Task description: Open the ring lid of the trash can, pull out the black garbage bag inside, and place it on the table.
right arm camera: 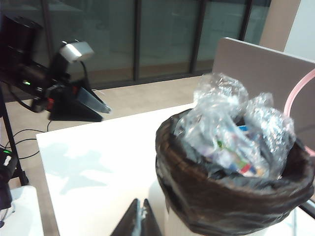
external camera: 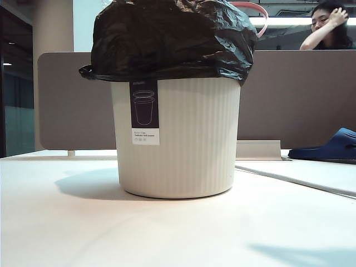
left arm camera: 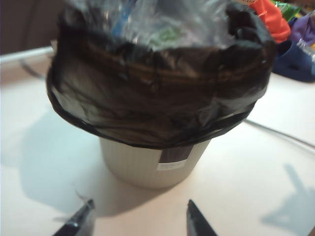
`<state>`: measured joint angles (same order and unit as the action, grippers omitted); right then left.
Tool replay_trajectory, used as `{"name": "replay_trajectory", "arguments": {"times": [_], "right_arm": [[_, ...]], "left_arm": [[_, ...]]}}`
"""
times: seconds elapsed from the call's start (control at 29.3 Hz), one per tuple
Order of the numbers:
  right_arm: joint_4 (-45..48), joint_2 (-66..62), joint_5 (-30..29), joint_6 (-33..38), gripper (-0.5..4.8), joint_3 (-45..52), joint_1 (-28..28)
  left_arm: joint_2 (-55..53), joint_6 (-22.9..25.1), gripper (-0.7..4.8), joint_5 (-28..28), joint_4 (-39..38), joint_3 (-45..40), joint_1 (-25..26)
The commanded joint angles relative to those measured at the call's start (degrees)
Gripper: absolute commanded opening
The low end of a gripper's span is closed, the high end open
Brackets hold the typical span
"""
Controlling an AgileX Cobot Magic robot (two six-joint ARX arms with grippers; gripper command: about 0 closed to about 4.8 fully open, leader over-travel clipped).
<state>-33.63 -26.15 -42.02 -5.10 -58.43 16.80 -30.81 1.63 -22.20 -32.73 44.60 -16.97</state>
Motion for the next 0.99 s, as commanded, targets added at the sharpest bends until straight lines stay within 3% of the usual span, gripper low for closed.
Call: {"name": "replay_trajectory", "arguments": {"times": [0.03,0.27,0.41,0.58,0.65,0.72,0.99], "right_arm": [[2.75,2.1,0.33,2.49,-0.04,3.06,0.04],[9.4,5.55,2.36,9.42,-0.04,11.65,0.07],[15.23,6.75,2.34,13.99,-0.04,16.39,0.07],[20.09,6.78,4.15,17.16,-0.04,19.67,0.07],[21.73,6.78,5.05,17.75,-0.04,20.65,0.07],[23.89,6.73,5.05,18.91,-0.04,21.88,0.07],[25.35,5.75,10.19,19.89,-0.04,23.54,0.07]], "left_arm": [[0.02,-6.43,2.37,-1.25,8.52,-4.74,2.29],[-0.11,-23.21,2.38,-3.43,26.75,-13.55,8.72],[-2.36,-33.97,2.38,-9.68,39.6,-18.73,13.09],[-9.44,-39.32,2.48,-15.72,48.41,-22.27,15.8],[-13.05,-40.74,2.82,-17.35,51.65,-22.29,15.91],[-16.2,-42.95,3.17,-18.14,55.74,-22.29,15.91],[-27.5,-53.59,3.18,-17.73,70.9,-22.14,15.91]]}}
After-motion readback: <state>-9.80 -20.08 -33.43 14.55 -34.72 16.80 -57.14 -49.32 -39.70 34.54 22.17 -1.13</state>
